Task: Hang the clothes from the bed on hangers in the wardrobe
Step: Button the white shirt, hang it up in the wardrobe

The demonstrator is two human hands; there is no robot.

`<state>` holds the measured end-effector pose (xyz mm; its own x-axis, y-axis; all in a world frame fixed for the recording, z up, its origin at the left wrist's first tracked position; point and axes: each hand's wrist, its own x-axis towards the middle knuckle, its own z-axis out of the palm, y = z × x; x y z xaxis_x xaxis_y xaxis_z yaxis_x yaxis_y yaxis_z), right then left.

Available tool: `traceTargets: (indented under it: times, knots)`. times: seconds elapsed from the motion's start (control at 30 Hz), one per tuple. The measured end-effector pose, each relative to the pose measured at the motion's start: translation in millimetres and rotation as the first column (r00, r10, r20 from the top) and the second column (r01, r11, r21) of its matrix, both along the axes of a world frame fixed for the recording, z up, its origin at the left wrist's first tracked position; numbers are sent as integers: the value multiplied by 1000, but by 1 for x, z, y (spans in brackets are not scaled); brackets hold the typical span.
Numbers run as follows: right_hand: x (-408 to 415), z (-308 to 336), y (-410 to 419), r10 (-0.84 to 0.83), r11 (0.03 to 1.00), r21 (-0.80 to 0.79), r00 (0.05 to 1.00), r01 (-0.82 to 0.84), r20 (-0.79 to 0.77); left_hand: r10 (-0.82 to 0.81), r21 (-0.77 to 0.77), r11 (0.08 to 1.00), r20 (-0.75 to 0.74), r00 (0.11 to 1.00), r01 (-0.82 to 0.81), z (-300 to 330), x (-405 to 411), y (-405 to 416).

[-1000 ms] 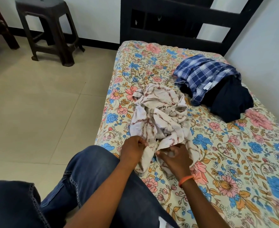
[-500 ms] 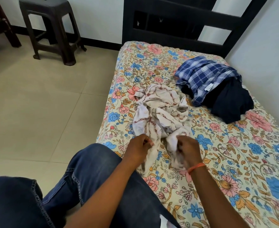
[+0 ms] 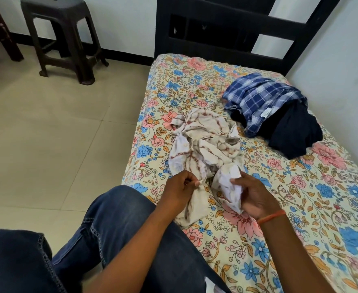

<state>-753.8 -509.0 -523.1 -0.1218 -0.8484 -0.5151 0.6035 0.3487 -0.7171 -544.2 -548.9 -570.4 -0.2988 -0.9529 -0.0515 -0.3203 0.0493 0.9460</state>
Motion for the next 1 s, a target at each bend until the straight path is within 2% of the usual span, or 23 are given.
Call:
traceTargets:
  times: [0.07,0.2,0.3,0.43,0.57,0.67,0.7,0.77,0.8,0.9,0.93,1.0]
  knots:
    - [1,3,1,24,999,-44,1000,-24,-20,8,8,1000,-29,1000,-8,0,0,0]
    - [-1,12,-3,50,992,-117,995,-40,85,19,69,998,-122,992,-10,1,0,1]
    - [2,6,-1,68,996,-62,997,-65,35,22,130,991,-228,973,8,4,-1,3]
    - [4,-6,8,80,997,12,996,-80,43,32,111,994,-253,967,-4,4,-2,4]
    - [-12,3,19,96,993,-72,995,-95,20,52,128,992,-287,957,-16,5,-2,2]
    - [-18,15,23,74,987,-138,992,-87,-100,48,137,991,-301,953,-7,9,-3,2]
    - [-17,12,23,53,991,-108,966,-83,-252,46,135,991,-293,955,-7,9,-3,3]
    - [-11,0,23,63,997,-7,851,-78,-521,44,130,991,-262,964,-10,8,-3,4]
    - [-8,-7,24,86,996,42,847,-75,-525,42,131,991,-247,968,-10,7,-2,5]
    - [-2,-28,33,122,984,165,923,-65,-364,16,144,990,-184,983,11,4,-1,8]
    - [0,-33,36,124,982,180,913,-57,-388,-2,149,988,-156,988,25,3,-1,9]
    - [6,-38,43,181,976,201,829,-85,-530,-50,148,987,-89,995,63,0,-2,11]
